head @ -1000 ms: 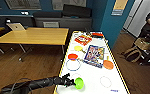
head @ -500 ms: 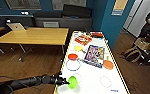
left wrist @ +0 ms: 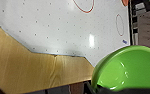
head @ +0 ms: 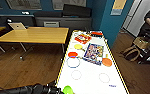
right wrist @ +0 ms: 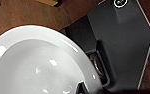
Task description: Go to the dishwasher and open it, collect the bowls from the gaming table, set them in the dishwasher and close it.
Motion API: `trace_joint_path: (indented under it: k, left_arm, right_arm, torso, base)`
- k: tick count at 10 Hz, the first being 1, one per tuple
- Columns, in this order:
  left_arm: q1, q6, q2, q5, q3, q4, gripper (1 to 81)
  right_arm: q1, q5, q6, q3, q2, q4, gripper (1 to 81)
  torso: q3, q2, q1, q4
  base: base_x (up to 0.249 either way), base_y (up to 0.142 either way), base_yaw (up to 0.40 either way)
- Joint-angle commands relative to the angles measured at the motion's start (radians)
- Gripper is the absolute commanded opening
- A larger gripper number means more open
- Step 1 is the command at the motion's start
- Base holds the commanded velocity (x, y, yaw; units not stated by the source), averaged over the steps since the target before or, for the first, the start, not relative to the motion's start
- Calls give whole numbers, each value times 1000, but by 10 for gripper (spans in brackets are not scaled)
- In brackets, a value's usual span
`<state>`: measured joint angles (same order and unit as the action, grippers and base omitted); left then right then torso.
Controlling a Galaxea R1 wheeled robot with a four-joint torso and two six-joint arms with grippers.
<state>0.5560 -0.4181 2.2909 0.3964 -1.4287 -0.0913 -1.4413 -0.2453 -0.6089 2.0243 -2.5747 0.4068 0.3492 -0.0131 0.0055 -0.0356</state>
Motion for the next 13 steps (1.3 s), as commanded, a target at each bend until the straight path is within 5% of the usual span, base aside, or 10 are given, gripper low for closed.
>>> trace_joint_path:
  k: [1, 9, 13]
  left_arm:
    - [-80, 2, -20, 16, 39, 44, 10]
    - [124, 5, -54, -63, 42, 166, 10]
    - [334, 7, -71, -172, 10, 294, 10]
  right_arm:
    - [24, 27, 5, -29, 26, 27, 10]
    - [14, 27, 5, -13, 25, 27, 10]
    - [8, 27, 5, 16, 0, 27, 10]
  torso:
    - [0, 0, 0, 0]
    - [0, 0, -1, 0]
    - [-85, 0, -1, 0]
  base:
    - [-118, 0, 0]
    - [-96, 0, 0]
    - [0, 0, 0]
